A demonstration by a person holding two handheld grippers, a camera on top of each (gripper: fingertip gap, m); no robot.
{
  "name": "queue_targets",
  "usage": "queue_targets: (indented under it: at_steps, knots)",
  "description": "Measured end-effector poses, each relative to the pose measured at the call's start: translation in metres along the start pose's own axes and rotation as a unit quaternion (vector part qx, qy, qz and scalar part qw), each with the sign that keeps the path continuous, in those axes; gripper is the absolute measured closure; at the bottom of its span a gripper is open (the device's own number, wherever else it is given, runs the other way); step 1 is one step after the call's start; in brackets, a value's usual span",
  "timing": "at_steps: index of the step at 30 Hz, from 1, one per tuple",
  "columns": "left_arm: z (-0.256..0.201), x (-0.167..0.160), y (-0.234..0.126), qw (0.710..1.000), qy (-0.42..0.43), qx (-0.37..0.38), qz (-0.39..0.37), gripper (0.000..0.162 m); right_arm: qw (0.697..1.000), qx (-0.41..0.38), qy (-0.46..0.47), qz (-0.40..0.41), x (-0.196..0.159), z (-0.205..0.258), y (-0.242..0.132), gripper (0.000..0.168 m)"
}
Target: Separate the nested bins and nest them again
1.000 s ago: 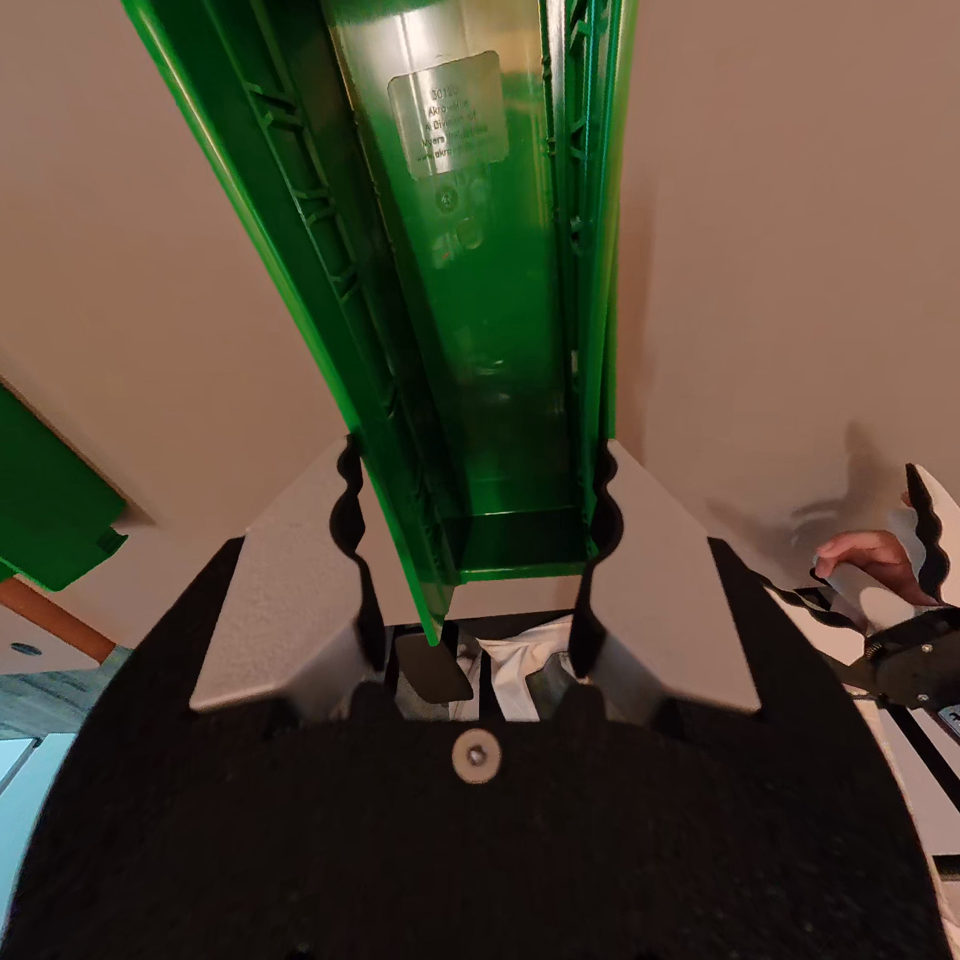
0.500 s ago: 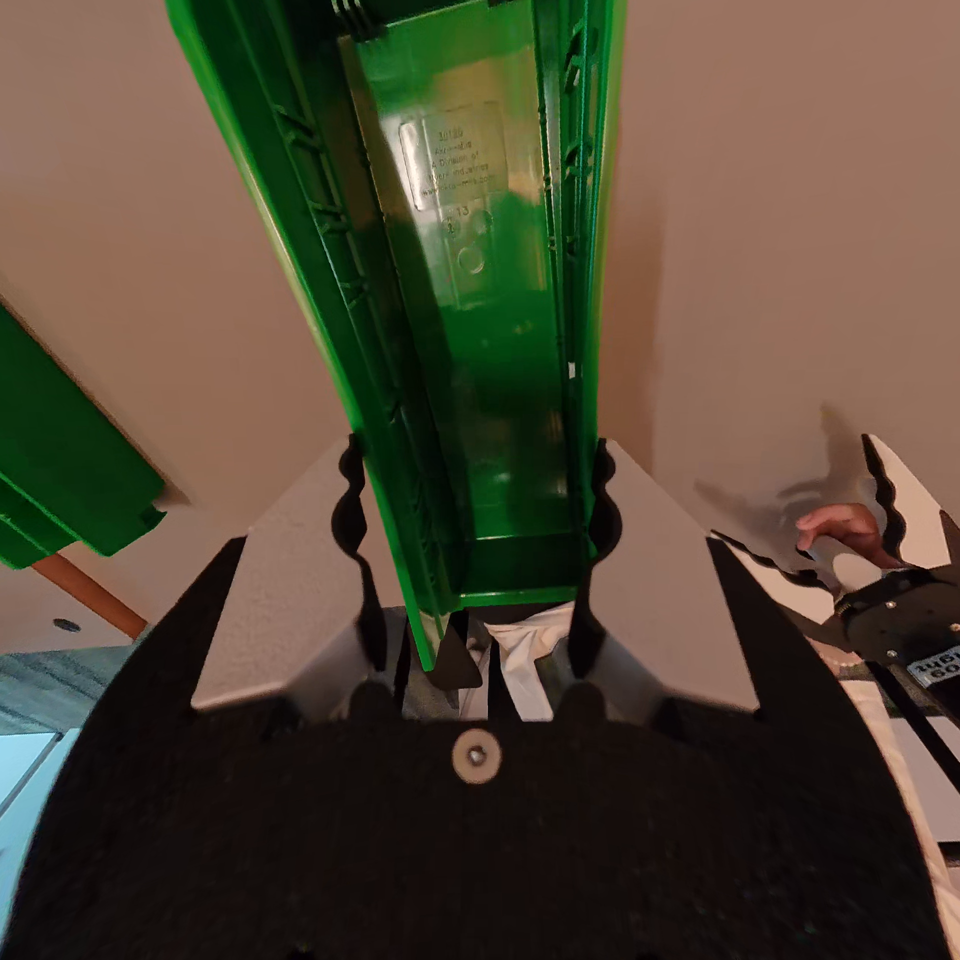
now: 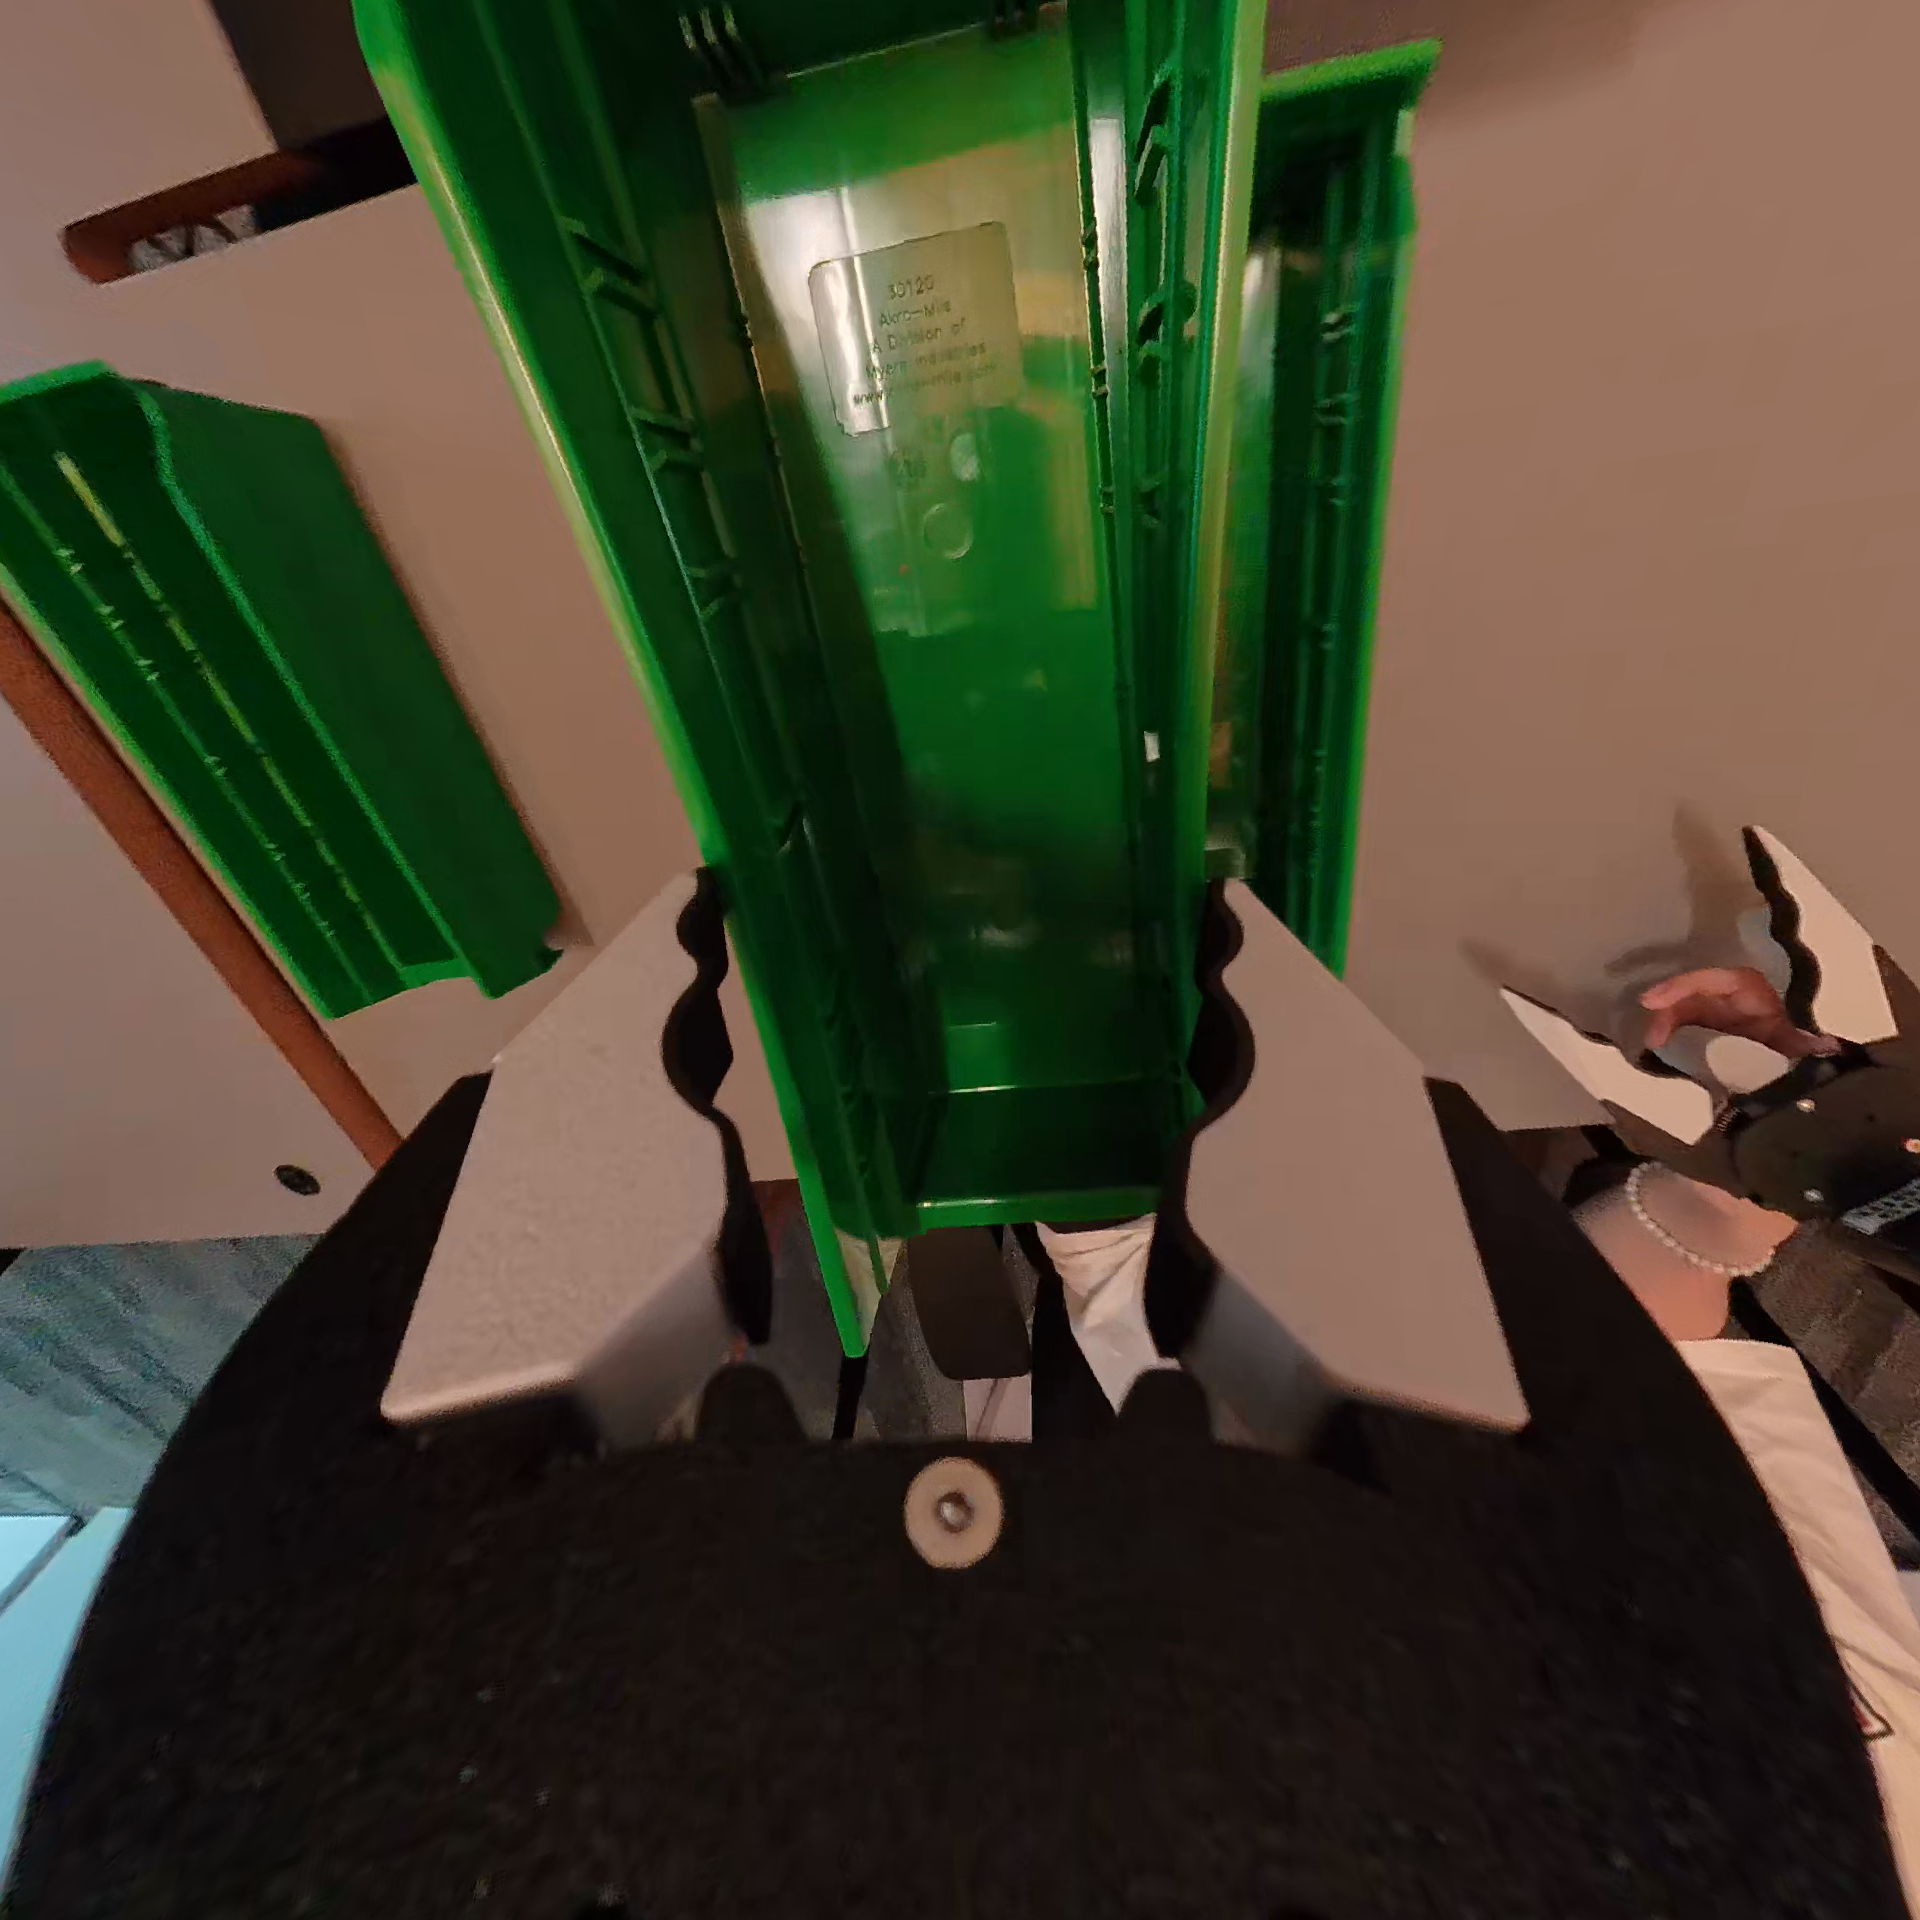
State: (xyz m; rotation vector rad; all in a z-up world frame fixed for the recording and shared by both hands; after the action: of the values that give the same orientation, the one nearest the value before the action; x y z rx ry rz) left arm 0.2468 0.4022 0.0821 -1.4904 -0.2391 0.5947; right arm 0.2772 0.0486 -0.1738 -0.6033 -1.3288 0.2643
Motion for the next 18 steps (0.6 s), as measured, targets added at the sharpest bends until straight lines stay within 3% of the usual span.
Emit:
queue_targets:
  at_steps: [5, 11, 18]
  knots:
    - [0.059, -0.011, 0.015, 0.999, -0.042, -0.009, 0.002, 0.073, 1.000, 0.002, -0.001, 0.006, -0.001, 0.001, 0.003, 0.059]
    - [0.112, -0.014, 0.074, 0.997, -0.067, -0.031, 0.026, 0.072, 1.000, 0.001, -0.005, 0.013, -0.003, 0.004, 0.006, 0.059]
    - [0.141, -0.005, 0.135, 0.995, -0.083, -0.056, 0.032, 0.072, 1.000, -0.008, -0.008, 0.023, -0.004, 0.004, 0.009, 0.059]
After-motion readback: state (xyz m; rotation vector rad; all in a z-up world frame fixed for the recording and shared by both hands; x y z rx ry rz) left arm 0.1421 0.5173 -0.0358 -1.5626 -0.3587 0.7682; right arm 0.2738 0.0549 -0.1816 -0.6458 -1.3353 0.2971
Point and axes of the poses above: each gripper's, where its closed fingertips meet, y out along the fingers, x out of its top, z = x × y across the jaws, the point moved 8 cm from there along -y, back along the fingers, and after that the axes turned 13 degrees about z, right-handed, at the moved point
